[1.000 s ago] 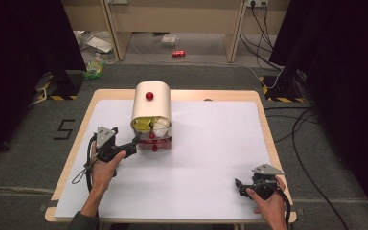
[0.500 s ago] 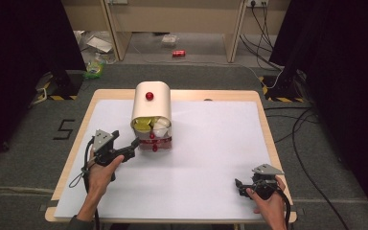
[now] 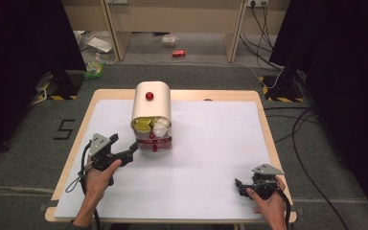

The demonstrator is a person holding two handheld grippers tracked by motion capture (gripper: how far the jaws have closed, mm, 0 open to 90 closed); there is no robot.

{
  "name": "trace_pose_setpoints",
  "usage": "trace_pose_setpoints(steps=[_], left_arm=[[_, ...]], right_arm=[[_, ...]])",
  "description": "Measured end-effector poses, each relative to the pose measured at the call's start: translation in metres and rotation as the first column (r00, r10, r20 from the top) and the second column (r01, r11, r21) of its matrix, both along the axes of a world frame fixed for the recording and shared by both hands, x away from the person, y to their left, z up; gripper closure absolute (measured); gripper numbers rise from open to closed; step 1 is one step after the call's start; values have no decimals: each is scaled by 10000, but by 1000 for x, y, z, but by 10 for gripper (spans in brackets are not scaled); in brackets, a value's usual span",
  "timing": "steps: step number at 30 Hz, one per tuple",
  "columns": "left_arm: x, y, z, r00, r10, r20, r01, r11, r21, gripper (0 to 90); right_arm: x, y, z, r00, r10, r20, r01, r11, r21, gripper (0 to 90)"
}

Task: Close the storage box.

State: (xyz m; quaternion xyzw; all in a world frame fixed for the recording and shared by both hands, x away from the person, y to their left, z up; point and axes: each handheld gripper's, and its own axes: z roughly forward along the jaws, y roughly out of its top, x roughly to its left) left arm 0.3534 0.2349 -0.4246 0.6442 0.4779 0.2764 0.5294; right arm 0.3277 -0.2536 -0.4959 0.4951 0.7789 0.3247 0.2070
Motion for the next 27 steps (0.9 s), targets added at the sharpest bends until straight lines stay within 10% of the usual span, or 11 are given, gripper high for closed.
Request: trace_pose_setpoints(steps=[27], left_arm=[[-26, 3, -4, 9981, -609, -65, 608, 9981, -56, 150]], right_arm=[[0, 0, 0, 10000, 14, -22, -14, 10000, 2, 97]])
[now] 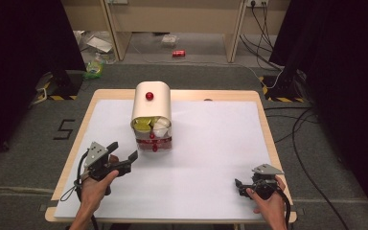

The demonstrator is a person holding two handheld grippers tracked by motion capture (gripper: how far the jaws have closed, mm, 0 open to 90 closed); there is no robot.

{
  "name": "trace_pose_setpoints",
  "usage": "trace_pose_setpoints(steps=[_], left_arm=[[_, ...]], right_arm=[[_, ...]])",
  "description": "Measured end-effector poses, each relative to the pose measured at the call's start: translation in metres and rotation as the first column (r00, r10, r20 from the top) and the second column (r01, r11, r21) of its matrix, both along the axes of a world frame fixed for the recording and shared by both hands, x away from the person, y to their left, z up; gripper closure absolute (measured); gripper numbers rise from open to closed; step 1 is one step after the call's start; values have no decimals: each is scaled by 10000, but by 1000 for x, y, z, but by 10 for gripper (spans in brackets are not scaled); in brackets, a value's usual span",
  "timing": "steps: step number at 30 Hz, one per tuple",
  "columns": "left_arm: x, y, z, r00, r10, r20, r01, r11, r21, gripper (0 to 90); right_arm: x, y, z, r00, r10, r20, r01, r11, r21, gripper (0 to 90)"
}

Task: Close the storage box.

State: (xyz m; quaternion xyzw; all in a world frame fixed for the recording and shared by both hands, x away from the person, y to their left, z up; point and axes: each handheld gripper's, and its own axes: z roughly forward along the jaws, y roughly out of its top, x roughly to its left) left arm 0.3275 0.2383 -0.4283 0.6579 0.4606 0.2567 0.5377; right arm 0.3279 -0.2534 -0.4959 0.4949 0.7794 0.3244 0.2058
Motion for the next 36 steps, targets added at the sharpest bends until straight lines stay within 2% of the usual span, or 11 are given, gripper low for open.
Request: trace_pose_setpoints(steps=[26, 30, 36], left_arm=[[-18, 2, -12, 9997, -255, -26, 255, 9992, 302, 149], [-22, 3, -17, 9997, -233, 1, 233, 9991, 364, 149], [-28, 4, -29, 9994, -291, -162, 300, 9980, 548, 149]], right_arm=[[0, 0, 0, 10000, 6, 7, -6, 10000, -11, 97], [0, 0, 0, 10000, 5, 6, -5, 10000, -9, 97], [0, 0, 0, 10000, 6, 9, -6, 10000, -11, 97]])
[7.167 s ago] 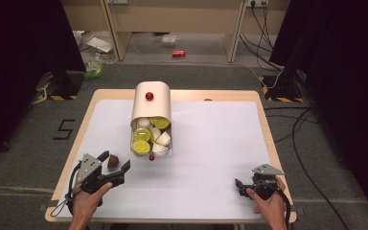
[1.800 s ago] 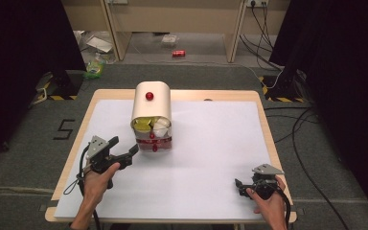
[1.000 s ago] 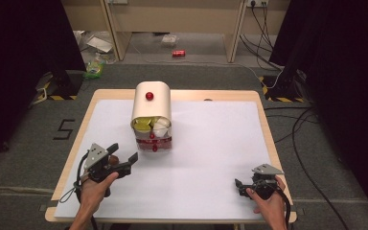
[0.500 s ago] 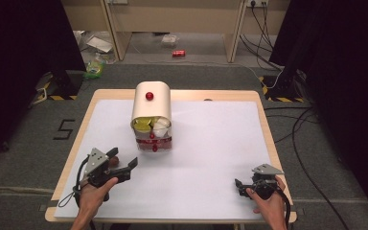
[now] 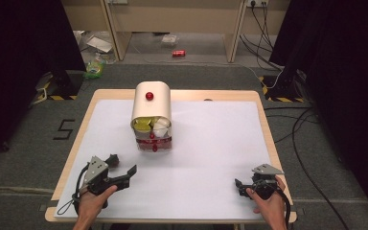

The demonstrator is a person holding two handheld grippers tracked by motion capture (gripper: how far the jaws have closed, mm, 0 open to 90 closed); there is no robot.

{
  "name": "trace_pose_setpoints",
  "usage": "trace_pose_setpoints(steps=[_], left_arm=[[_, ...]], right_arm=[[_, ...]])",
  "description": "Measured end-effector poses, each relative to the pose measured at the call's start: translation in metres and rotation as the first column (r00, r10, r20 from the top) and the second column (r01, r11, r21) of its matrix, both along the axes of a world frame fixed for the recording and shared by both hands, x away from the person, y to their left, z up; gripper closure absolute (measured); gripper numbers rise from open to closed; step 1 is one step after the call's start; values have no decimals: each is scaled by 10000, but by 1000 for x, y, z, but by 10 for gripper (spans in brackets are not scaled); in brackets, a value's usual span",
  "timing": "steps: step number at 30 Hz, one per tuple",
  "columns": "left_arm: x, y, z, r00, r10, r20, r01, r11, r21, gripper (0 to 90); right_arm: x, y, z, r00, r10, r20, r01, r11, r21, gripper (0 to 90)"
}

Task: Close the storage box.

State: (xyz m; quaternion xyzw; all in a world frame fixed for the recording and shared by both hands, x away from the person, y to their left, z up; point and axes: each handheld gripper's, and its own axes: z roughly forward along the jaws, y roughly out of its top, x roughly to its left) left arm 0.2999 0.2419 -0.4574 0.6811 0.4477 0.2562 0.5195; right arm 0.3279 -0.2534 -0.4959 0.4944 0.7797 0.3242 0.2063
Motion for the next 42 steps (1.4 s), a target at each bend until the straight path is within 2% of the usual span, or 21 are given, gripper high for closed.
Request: trace_pose_setpoints(steps=[2, 8, 12, 19, 27, 42], left_arm=[[-1, 0, -2, 10000, 26, -35, -26, 10000, -28, 149], [-5, 2, -15, 9995, 3, -321, 8, 9995, 322, 149], [-8, 2, -20, 9987, -70, -501, 100, 9982, 593, 149], [-12, 2, -26, 9978, -95, -653, 149, 9965, 821, 149], [-18, -2, -33, 9944, -367, -996, 520, 9864, 1561, 150], [-23, -2, -40, 9857, -534, -1596, 836, 9784, 1890, 151]], right_arm=[[0, 0, 0, 10000, 0, 1, 0, 10000, 1, 97], [0, 0, 0, 10000, -9, -11, 9, 10000, 5, 97], [0, 0, 0, 10000, -13, -9, 13, 10000, 3, 97], [0, 0, 0, 10000, -13, -7, 13, 10000, 0, 97], [0, 0, 0, 10000, -13, -7, 13, 10000, 0, 97], [0, 0, 0, 10000, -8, -8, 8, 10000, 8, 97]])
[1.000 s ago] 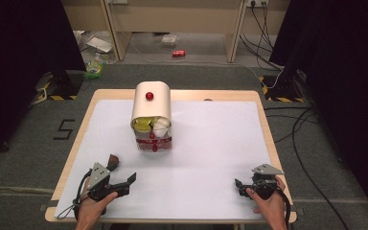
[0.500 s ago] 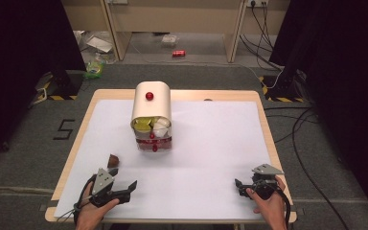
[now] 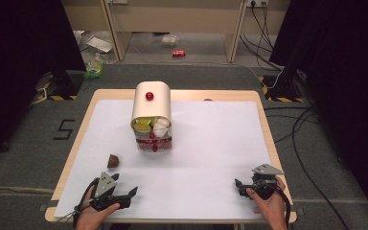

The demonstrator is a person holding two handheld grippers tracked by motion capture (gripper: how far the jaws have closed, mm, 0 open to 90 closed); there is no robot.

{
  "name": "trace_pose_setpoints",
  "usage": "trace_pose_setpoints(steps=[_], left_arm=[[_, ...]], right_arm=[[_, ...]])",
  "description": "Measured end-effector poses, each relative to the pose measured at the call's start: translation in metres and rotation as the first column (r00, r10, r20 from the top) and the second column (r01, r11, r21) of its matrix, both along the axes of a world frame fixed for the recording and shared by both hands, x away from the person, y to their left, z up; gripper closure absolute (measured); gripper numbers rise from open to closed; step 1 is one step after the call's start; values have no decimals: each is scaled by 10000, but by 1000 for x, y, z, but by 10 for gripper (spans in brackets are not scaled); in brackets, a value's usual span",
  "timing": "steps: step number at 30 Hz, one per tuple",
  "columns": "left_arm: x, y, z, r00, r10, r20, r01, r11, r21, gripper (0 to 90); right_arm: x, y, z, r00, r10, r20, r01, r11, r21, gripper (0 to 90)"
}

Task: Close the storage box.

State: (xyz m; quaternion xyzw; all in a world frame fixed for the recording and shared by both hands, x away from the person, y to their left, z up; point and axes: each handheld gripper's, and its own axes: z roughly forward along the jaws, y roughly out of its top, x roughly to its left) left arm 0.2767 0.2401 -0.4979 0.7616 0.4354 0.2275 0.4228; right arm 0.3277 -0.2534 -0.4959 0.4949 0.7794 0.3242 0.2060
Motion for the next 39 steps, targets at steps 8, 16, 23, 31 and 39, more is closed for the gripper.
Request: trace_pose_setpoints(steps=[8, 16, 23, 31, 39], left_arm=[[-2, 0, -5, 9995, -27, -302, 32, 9998, 176, 151], [-4, 3, -11, 9984, -36, -560, 58, 9992, 387, 151], [-7, 5, -13, 9983, 41, -580, -26, 9996, 267, 150], [-9, 6, -16, 9990, 63, -433, -55, 9998, 166, 147], [-11, 6, -18, 9996, 66, -272, -65, 10000, 66, 147]], right_arm=[[0, 0, 0, 10000, 2, 1, -2, 10000, -1, 97], [0, 0, 0, 10000, -2, -1, 2, 10000, 4, 97], [0, 0, 0, 10000, 1, 4, -1, 10000, 2, 97], [0, 0, 0, 10000, 1, 3, -1, 10000, 2, 97], [0, 0, 0, 10000, -2, 5, 2, 10000, -4, 97]])
